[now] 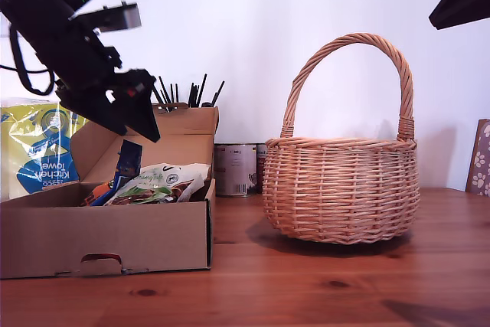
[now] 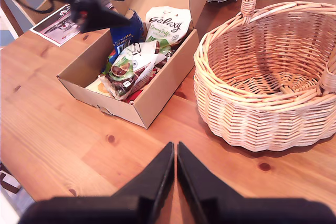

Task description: Move the bags of Easter eggs from the cardboard box on the left into the woven basket on the right side.

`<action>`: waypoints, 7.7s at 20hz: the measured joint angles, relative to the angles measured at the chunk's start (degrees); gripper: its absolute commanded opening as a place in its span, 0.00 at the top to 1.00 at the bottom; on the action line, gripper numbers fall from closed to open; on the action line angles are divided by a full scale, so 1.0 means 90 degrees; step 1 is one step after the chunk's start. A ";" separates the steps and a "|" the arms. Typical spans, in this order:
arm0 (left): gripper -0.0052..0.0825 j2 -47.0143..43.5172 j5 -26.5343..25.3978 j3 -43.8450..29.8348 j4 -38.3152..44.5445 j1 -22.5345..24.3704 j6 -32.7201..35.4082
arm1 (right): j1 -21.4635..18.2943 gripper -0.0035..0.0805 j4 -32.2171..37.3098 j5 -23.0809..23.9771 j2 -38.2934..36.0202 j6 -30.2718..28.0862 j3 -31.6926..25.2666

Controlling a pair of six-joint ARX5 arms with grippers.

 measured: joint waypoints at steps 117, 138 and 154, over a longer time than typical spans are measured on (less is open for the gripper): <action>0.96 -0.1212 0.2210 0.1022 -0.3337 0.0515 0.1821 | 0.0000 0.97 -0.0087 0.0182 0.0041 -0.0163 0.0000; 0.22 0.0857 0.1158 0.1015 -0.2103 -0.0216 0.4216 | 0.0000 0.97 -0.0192 0.0182 0.0041 -0.0163 0.0000; 0.77 0.1695 0.0884 0.1093 -0.2744 -0.0277 0.4031 | 0.0000 0.97 -0.0318 0.0182 0.0041 -0.0163 0.0000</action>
